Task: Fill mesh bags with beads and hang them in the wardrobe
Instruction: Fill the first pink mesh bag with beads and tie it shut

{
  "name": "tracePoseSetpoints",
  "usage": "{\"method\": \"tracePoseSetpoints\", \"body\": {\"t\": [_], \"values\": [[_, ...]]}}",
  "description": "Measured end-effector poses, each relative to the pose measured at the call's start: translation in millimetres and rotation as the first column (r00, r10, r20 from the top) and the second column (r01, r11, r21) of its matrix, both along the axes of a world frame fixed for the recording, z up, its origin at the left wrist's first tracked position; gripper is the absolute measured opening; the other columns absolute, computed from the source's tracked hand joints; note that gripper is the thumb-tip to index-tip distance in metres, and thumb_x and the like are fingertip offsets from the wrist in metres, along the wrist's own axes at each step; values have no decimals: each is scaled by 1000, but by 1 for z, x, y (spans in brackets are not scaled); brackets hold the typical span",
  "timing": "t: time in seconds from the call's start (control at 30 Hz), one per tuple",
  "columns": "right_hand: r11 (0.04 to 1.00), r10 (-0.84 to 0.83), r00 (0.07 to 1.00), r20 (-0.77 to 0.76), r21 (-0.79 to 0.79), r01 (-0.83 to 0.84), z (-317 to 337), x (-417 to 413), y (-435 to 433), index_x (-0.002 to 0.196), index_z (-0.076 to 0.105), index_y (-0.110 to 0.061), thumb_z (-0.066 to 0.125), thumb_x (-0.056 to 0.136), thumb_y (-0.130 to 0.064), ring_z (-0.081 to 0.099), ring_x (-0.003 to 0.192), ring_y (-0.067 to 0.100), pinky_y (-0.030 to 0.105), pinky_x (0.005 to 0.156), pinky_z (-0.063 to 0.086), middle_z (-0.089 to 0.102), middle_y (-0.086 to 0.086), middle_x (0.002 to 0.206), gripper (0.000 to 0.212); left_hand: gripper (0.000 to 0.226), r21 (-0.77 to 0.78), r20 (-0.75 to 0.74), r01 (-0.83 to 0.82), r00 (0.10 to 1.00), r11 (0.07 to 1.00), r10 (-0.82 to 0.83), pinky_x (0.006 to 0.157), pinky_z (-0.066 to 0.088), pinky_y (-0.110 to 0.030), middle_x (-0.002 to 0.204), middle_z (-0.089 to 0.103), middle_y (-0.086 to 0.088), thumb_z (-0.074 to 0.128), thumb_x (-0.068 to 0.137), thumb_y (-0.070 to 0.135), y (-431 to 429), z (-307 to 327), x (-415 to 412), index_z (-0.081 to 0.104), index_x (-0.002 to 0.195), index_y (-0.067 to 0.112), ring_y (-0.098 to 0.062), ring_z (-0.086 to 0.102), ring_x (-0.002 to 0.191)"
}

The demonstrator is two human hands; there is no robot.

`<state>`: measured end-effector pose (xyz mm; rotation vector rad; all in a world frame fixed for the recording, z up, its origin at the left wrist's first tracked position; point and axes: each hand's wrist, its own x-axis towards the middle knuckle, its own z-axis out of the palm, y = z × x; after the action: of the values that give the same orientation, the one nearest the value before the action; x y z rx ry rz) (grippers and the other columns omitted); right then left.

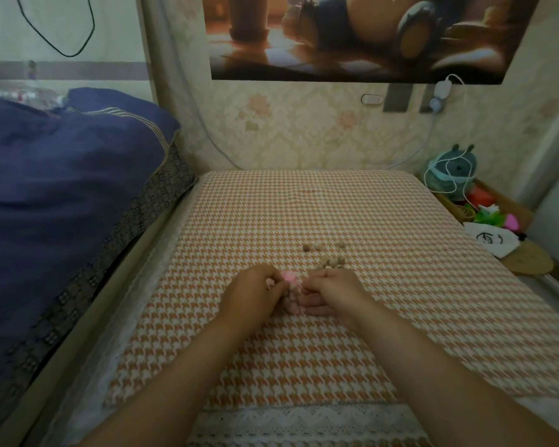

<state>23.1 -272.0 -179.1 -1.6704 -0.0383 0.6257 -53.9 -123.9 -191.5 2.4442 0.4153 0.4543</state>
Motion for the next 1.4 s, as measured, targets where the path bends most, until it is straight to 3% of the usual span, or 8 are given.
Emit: {"method": "tracePoseSetpoints", "body": {"t": [0.07, 0.13, 0.27, 0.47, 0.7, 0.97, 1.17, 1.4], "values": [[994, 58, 952, 302, -111, -25, -2, -2, -3, 78, 73, -18, 76, 86, -17, 71, 70, 18, 38, 74, 62, 73, 0, 74, 8, 15, -49, -4, -15, 1000, 999, 14, 73, 55, -32, 73, 69, 11, 66, 85, 40, 1, -3, 4, 70, 77, 28, -7, 65, 72], [958, 209, 749, 629, -285, -28, -7, 0, -5, 70, 70, -30, 80, 82, -26, 64, 69, 3, 20, 70, 54, 69, -10, 77, 16, 15, -129, 10, -17, 1000, 992, 19, 70, 57, -32, 68, 70, 11, 68, 85, 37, 1, -5, 7, 71, 73, 28, -4, 66, 67], [913, 396, 451, 800, -394, -103, -19, 0, -4, 79, 72, -26, 76, 84, -17, 59, 76, -3, 9, 72, 46, 60, -13, 89, 10, 17, -206, 58, -21, 998, 978, 34, 65, 54, -23, 61, 69, 12, 70, 86, 28, -3, -4, 7, 71, 69, 26, 4, 64, 59], [928, 346, 518, 782, -367, -65, -19, 6, 4, 80, 75, -20, 76, 84, -19, 66, 74, 2, 23, 70, 55, 70, -11, 84, 5, 16, -218, 31, -29, 999, 975, 36, 71, 54, -28, 67, 68, 12, 70, 83, 28, 5, -3, 7, 73, 68, 23, -4, 65, 70], [923, 361, 611, 704, -365, -124, -17, 11, 5, 80, 75, -27, 77, 86, -21, 65, 75, -13, 6, 68, 48, 66, -29, 81, 8, 8, 7, 125, 169, 978, 986, -169, 74, 46, -11, 96, 68, 9, 72, 84, 20, 11, -4, 5, 79, 81, 18, 0, 59, 84], [938, 315, 653, 689, -333, -102, -16, 8, 4, 84, 77, -24, 78, 84, -23, 68, 72, -2, 26, 74, 57, 74, -17, 83, 1, 13, -542, 76, 61, 997, 838, -23, 59, 55, -23, 73, 76, -2, 70, 88, 19, 4, 2, 6, 79, 79, 18, -10, 69, 64], [953, 278, 664, 694, -287, -98, -18, 11, 7, 84, 77, -25, 80, 83, -25, 68, 75, -1, 26, 76, 58, 74, -15, 83, 3, 10, -565, 56, 13, 998, 825, 22, 48, 48, -11, 64, 70, 3, 73, 83, 6, 3, 3, 7, 77, 88, 14, 4, 60, 48], [873, 477, 410, 778, -472, -119, -8, 15, -1, 97, 77, -28, 71, 90, -27, 66, 85, 1, 27, 80, 55, 71, -14, 102, 9, 9, -601, 150, -11, 980, 799, 127, 54, 52, -19, 73, 74, 1, 77, 80, 10, -6, -8, 10, 74, 83, 18, -10, 69, 63]]}}
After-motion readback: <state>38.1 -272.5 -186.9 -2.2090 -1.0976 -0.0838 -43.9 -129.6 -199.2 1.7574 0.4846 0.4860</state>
